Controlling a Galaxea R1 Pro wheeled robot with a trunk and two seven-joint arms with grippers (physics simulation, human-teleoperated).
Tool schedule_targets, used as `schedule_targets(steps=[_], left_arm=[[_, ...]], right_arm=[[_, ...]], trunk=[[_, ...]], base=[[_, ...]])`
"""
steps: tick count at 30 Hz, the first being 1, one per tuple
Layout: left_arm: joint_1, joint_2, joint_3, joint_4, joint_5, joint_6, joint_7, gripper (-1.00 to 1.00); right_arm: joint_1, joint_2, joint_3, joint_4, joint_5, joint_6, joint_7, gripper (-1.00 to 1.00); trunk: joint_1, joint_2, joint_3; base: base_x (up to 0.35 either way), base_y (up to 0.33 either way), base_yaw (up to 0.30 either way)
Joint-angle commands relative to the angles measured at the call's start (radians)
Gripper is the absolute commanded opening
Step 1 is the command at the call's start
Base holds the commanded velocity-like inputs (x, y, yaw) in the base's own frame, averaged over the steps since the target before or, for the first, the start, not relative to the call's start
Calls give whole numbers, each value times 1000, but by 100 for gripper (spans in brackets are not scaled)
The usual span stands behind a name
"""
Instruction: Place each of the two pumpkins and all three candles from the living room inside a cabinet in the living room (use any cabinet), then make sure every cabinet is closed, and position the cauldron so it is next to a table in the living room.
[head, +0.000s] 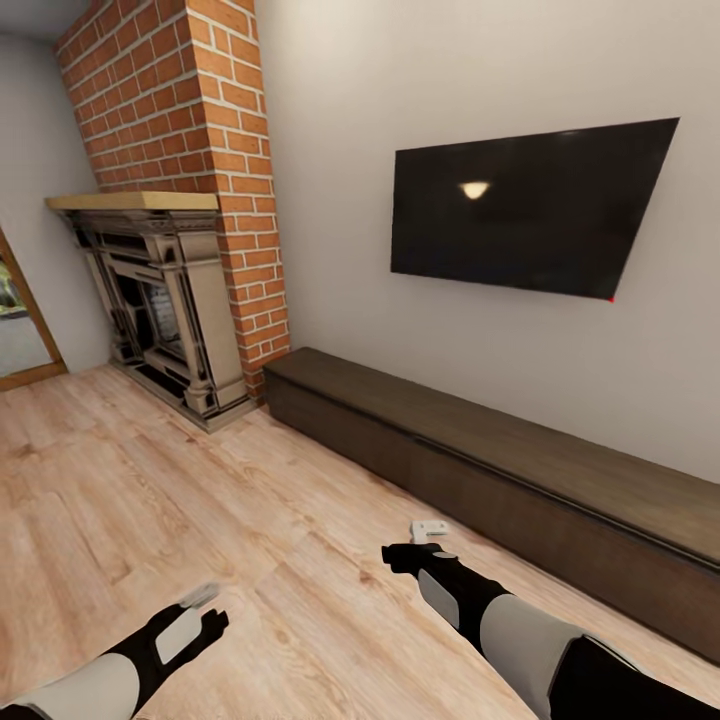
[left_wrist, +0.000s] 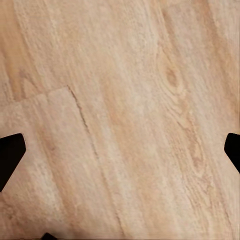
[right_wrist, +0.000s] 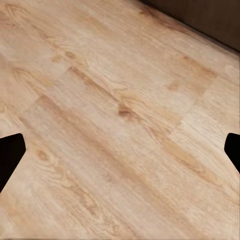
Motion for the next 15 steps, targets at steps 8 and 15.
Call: schedule_targets(steps=[8,15], left_arm=[[0,-1,-27,-3,6,5,7,100],[0,-6,-28,-3,6,5,7,100]], right_arm=[[-1,0,8,-2,-7,3,-7,100],[11,2,10,-3,-6,3,-7,100]], trunk=[[-31,56,14],[-58,105,27]], base=[[0,0,183],[0,0,183]])
